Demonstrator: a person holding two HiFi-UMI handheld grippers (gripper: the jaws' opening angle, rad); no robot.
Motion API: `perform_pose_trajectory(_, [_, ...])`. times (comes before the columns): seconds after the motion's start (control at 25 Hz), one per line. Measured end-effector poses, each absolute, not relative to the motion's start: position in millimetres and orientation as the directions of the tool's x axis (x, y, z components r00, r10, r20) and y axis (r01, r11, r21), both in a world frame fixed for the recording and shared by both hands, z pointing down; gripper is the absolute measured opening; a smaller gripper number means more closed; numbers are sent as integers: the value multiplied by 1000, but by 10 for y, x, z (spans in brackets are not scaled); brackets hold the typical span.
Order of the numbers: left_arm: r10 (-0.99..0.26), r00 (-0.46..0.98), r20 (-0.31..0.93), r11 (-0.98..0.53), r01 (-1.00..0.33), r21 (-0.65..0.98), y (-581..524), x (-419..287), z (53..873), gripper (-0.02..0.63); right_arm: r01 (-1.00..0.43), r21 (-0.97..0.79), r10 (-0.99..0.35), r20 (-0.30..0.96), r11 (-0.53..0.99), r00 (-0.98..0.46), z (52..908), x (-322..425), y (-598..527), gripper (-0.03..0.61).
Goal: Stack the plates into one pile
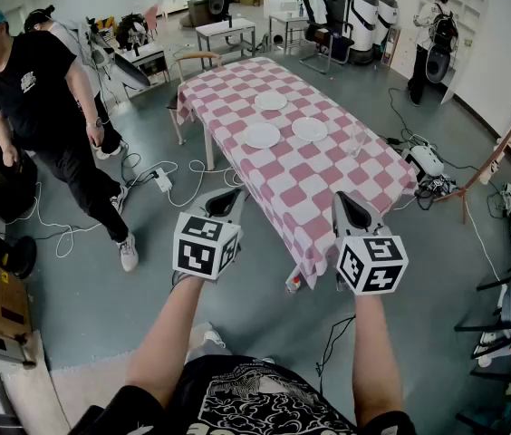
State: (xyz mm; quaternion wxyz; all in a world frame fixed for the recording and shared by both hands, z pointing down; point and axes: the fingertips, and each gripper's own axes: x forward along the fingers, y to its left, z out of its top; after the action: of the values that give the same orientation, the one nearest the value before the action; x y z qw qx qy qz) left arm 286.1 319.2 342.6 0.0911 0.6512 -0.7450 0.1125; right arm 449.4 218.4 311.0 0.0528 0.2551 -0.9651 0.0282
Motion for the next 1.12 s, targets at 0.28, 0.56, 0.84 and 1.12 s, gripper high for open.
perform_pose_trajectory(0.28, [-947, -129, 294, 122, -992, -41, 3169, 2921, 3457, 9, -470, -35, -462, 131, 882, -877, 3169, 4560, 2234, 6])
perform_pose_trajectory(0.56, [-947, -146, 285, 144, -989, -29, 3202, 2838, 3412, 34, -470, -43, -460, 146, 882, -876, 3208, 4564, 2204, 52])
perform_pose_trajectory(0.84, [-948, -148, 281, 145, -989, -31, 3189, 2634, 3444, 78, -464, -42, -453, 153, 885, -878, 3246, 4378, 2185, 83])
perform_pose_trajectory(1.12, [-955, -113, 275, 109, -994, -28, 3088, 2181, 3463, 120, -491, -35, -480, 160, 871, -863, 3257, 3931, 2125, 148])
